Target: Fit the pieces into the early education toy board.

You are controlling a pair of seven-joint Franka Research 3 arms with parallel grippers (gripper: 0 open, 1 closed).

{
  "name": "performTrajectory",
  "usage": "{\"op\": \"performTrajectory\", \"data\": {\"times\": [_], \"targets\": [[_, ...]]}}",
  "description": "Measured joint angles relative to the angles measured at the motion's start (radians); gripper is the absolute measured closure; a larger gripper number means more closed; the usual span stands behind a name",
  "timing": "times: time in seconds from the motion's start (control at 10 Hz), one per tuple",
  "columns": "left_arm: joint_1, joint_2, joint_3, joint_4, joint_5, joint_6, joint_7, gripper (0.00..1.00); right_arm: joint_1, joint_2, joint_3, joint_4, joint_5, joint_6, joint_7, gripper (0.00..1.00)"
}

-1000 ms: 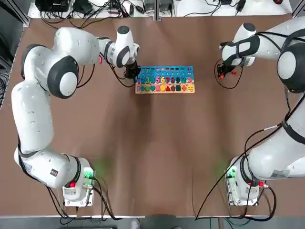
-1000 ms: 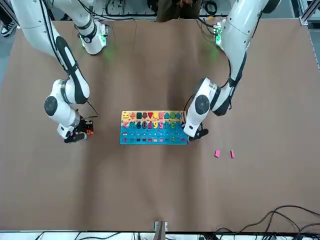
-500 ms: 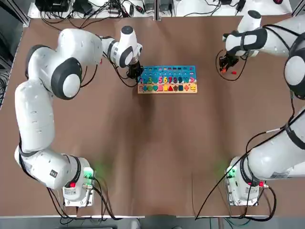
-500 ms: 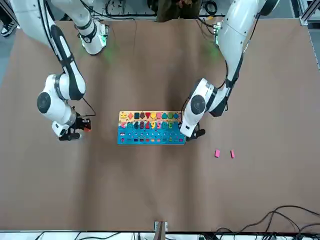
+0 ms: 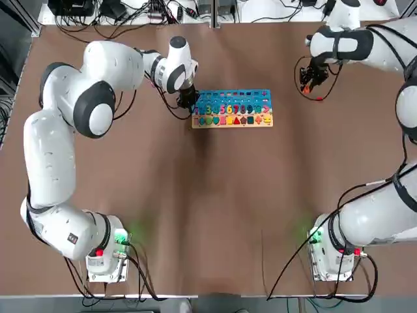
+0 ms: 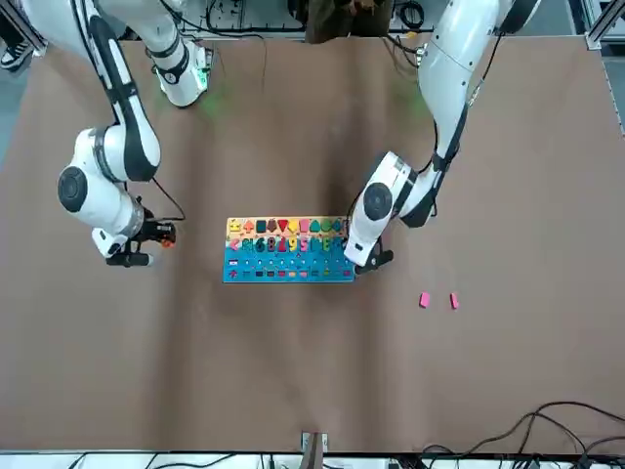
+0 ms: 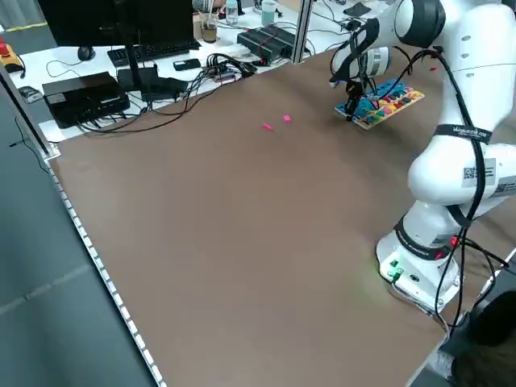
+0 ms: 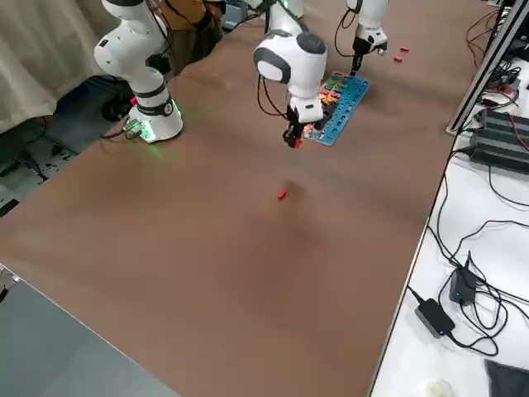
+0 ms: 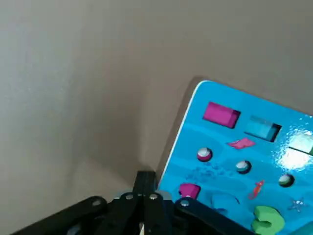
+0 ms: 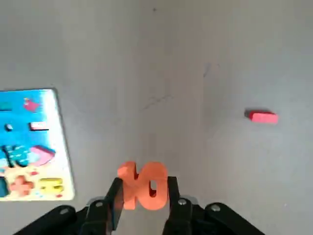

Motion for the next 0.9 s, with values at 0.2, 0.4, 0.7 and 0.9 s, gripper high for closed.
{"op": "performTrajectory", "data": {"times": [0.2, 0.4, 0.7, 0.9], "targets": [[-0.013, 0.006, 0.000, 0.010, 0.000, 0.001, 0.000, 0.99, 0.062, -0.002, 0.001, 0.000, 0.001, -0.002, 0.092, 0.60], [-0.027, 0.013, 0.002, 0.023, 0.000, 0.001, -0.001, 0.99, 0.132, -0.002, 0.002, 0.000, 0.004, 0.000, 0.177, 0.60], [-0.032, 0.020, 0.001, 0.036, 0.000, -0.013, -0.001, 0.99, 0.184, -0.002, 0.002, 0.002, 0.036, 0.021, 0.196, 0.60], [-0.024, 0.033, -0.004, 0.069, -0.002, -0.066, 0.024, 0.99, 0.197, 0.001, 0.002, 0.001, 0.037, 0.068, 0.198, 0.60]]}}
